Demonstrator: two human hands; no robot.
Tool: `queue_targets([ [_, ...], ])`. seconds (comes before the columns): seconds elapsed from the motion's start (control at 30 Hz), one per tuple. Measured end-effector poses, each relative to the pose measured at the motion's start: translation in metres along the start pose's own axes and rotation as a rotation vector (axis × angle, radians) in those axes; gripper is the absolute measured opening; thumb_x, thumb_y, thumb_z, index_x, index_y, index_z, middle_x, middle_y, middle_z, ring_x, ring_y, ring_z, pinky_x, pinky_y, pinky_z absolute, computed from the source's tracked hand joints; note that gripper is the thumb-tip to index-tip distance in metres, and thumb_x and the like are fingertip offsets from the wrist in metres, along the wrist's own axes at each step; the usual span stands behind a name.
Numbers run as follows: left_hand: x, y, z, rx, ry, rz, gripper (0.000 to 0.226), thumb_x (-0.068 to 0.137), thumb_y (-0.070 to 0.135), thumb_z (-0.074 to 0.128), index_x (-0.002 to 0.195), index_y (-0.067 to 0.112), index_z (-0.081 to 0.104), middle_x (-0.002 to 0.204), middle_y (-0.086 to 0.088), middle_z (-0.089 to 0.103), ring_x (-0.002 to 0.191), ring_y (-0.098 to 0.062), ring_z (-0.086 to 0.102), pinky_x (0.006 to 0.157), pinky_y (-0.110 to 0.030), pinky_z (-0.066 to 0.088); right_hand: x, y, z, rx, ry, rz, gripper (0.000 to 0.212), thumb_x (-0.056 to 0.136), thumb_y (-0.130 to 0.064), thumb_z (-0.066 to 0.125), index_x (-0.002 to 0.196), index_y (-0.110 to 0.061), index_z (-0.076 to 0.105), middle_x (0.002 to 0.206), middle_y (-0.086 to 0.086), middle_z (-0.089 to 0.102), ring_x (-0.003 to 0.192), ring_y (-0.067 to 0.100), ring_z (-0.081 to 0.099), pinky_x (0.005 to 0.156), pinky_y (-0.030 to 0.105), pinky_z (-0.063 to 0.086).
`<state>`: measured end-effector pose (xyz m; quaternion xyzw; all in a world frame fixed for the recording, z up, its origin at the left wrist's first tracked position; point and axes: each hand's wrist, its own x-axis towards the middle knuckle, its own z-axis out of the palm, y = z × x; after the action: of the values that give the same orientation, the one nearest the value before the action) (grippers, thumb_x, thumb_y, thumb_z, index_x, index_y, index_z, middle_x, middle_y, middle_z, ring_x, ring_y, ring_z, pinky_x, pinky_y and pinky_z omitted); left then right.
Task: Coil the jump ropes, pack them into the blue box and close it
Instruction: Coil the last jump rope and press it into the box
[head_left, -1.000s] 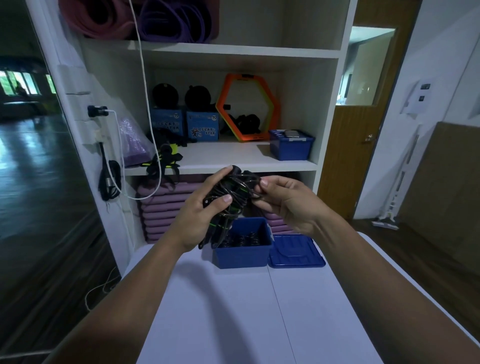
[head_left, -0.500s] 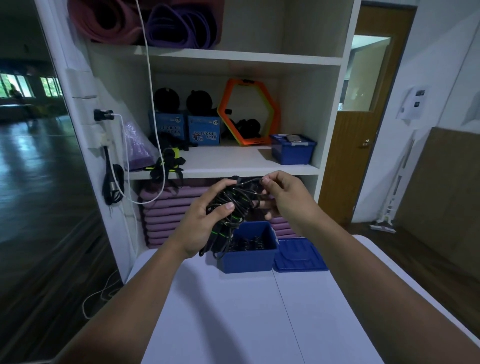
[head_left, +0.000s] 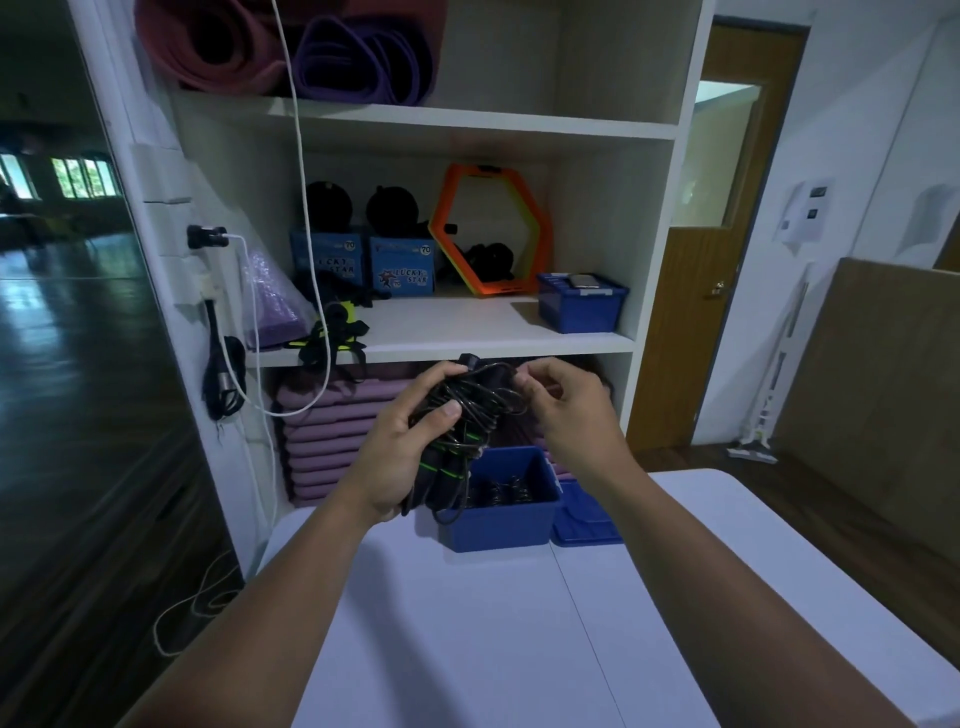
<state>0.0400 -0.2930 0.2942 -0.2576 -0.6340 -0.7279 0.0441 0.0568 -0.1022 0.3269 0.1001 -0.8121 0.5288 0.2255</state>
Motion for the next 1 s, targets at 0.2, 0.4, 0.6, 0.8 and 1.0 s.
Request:
queue_targets([
  [0.2,-0.008,0.0,-0.01,0.082,-0.117,0.023,0.031,0.096,0.022,0.059,0.125,0.034,0.062,0.113,-0.016,0.064,0.098,-0.037,0.066,0.081,-0.047,0.056,0.011,-0.006,-0.001,-0.006,-0.134,0.06,0.016,0.099,-0.019,0.057,0.095,-0.013,0.072,0.079,0.005,0.071,0.067,0.011,0.06,0.063,0.029,0.051],
  [0.4,-0.016,0.005,-0.019,0.098,-0.083,0.097,0.03,0.095,0.024,0.059,0.12,0.039,0.064,0.114,-0.01,0.066,0.102,-0.028,0.066,0.082,-0.038,0.056,0.01,-0.01,0.004,0.099,-0.382,0.208,0.022,0.1,-0.012,0.053,0.086,-0.002,0.066,0.078,0.007,0.068,0.069,0.008,0.062,0.071,0.028,0.047],
  [0.6,-0.022,-0.005,-0.023,-0.008,0.014,0.069,0.035,0.093,0.019,0.057,0.122,0.038,0.064,0.114,-0.008,0.067,0.098,-0.032,0.067,0.078,-0.045,0.057,0.002,-0.012,0.024,0.125,-0.31,0.211,0.026,0.095,-0.013,0.06,0.071,-0.02,0.065,0.068,0.0,0.067,0.062,0.005,0.059,0.061,0.029,0.044],
  [0.8,-0.015,-0.018,-0.03,-0.129,0.169,-0.126,0.03,0.098,0.019,0.06,0.125,0.028,0.051,0.111,-0.017,0.068,0.089,-0.038,0.07,0.077,-0.054,0.057,-0.008,0.01,0.062,0.284,-0.033,0.162,0.021,0.099,-0.01,0.055,0.094,-0.02,0.073,0.09,0.004,0.076,0.082,0.019,0.071,0.076,0.036,0.06],
  [1.0,0.002,-0.047,-0.036,0.079,0.223,-0.365,0.039,0.083,0.05,0.07,0.109,0.025,0.056,0.11,-0.014,0.071,0.095,-0.033,0.072,0.085,-0.056,0.058,-0.014,0.045,0.088,0.499,-0.051,0.374,0.022,0.1,-0.007,0.051,0.114,-0.01,0.067,0.086,0.003,0.068,0.08,0.017,0.06,0.089,0.04,0.053],
])
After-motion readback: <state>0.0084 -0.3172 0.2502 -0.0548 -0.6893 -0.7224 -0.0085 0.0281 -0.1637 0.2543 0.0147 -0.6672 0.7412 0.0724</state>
